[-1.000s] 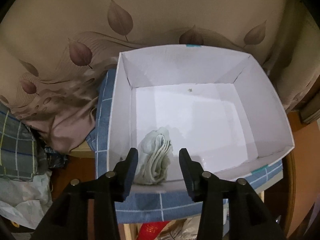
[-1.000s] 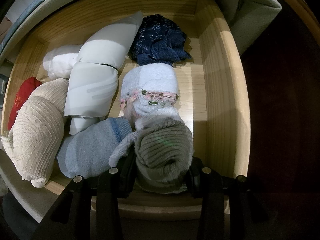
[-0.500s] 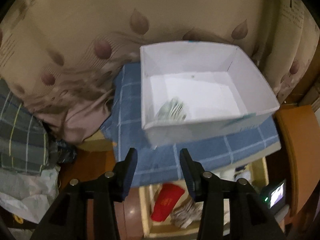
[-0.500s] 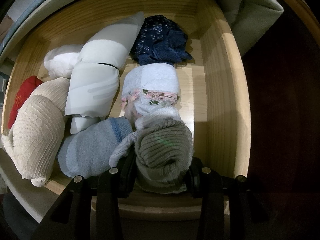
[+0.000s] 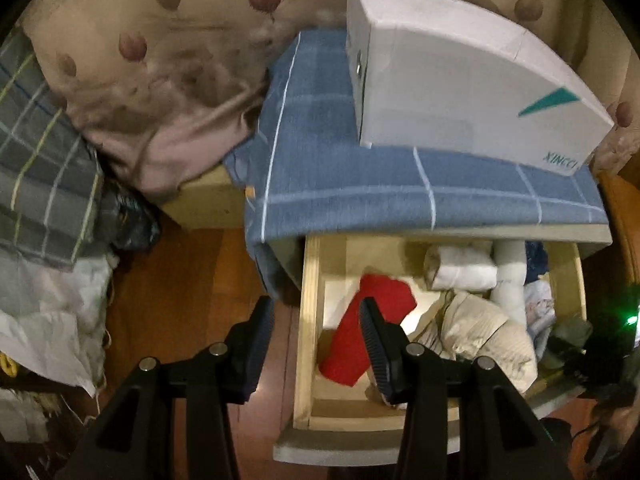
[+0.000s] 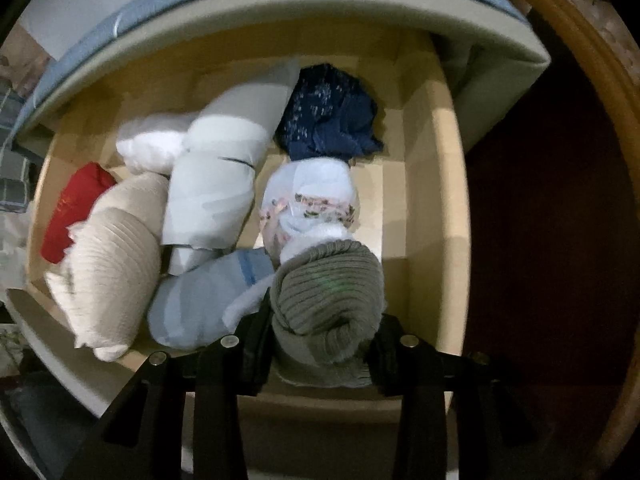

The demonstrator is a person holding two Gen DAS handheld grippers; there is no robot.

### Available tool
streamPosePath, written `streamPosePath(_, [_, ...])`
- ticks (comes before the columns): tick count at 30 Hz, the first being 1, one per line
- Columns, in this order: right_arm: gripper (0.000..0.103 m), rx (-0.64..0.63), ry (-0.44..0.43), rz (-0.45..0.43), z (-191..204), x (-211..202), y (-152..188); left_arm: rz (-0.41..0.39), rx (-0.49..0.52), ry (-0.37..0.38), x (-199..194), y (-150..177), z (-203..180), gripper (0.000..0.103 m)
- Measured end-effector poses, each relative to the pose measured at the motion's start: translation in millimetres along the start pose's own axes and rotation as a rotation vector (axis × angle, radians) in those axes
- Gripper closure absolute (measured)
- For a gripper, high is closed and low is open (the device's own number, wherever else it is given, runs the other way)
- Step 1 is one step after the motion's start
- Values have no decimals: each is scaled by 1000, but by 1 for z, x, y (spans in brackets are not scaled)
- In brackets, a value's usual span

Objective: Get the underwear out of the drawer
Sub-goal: 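Withdraw the left gripper from the box back over the drawer, then lift the grey knit roll with the right gripper and carry it into the white box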

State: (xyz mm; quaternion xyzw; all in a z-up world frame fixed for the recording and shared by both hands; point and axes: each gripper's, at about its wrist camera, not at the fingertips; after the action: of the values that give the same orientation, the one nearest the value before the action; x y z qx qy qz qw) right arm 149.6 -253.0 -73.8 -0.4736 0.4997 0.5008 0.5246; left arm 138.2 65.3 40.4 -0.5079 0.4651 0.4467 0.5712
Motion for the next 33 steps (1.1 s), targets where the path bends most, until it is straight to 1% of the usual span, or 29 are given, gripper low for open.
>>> streamPosePath(5, [68, 13, -23, -3, -8, -17, -2, 5, -5, 1, 14, 10, -1, 58])
streamPosePath(8, [68, 9, -17, -8, -12, -31, -8, 10, -1, 13, 18, 13, -1, 58])
streamPosePath(12, [68, -12, 3, -72, -13, -71, -15, 3, 0, 12, 21, 18, 1, 58])
streamPosePath(15, [68, -21, -13, -138, -12, -110, -27, 8, -3, 22, 25, 21, 2, 58])
streamPosePath(19, [68, -44, -27, -232, -4, -167, -51, 8, -6, 18, 27, 24, 3, 58])
streamPosePath(21, [68, -57, -35, -294, 4, -200, -63, -2, -4, 10, 27, 25, 3, 58])
streamPosePath(26, [68, -72, -75, -401, 22, -250, -100, -12, 7, -9, 25, 28, 4, 58])
streamPosePath(28, [68, -81, -80, -416, 28, -258, -118, -22, 18, -22, 24, 29, 5, 58])
streamPosePath(30, [68, -85, -72, -414, 39, -256, -137, -32, 32, -37, 23, 30, 4, 58])
streamPosePath(33, [68, -86, -53, -375, 46, -244, -164, -32, 40, -35, 25, 29, 6, 58])
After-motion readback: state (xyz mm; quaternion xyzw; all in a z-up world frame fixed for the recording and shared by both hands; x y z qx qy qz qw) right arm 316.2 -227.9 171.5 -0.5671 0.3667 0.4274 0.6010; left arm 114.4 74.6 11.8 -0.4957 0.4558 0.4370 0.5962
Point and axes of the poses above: each gripper's, at about its wrist camera, not at the fingertips, and x roughly the way its jaws point, z to its left, y to its underside, and after that the axes turned 12 degrees about z, right-handed
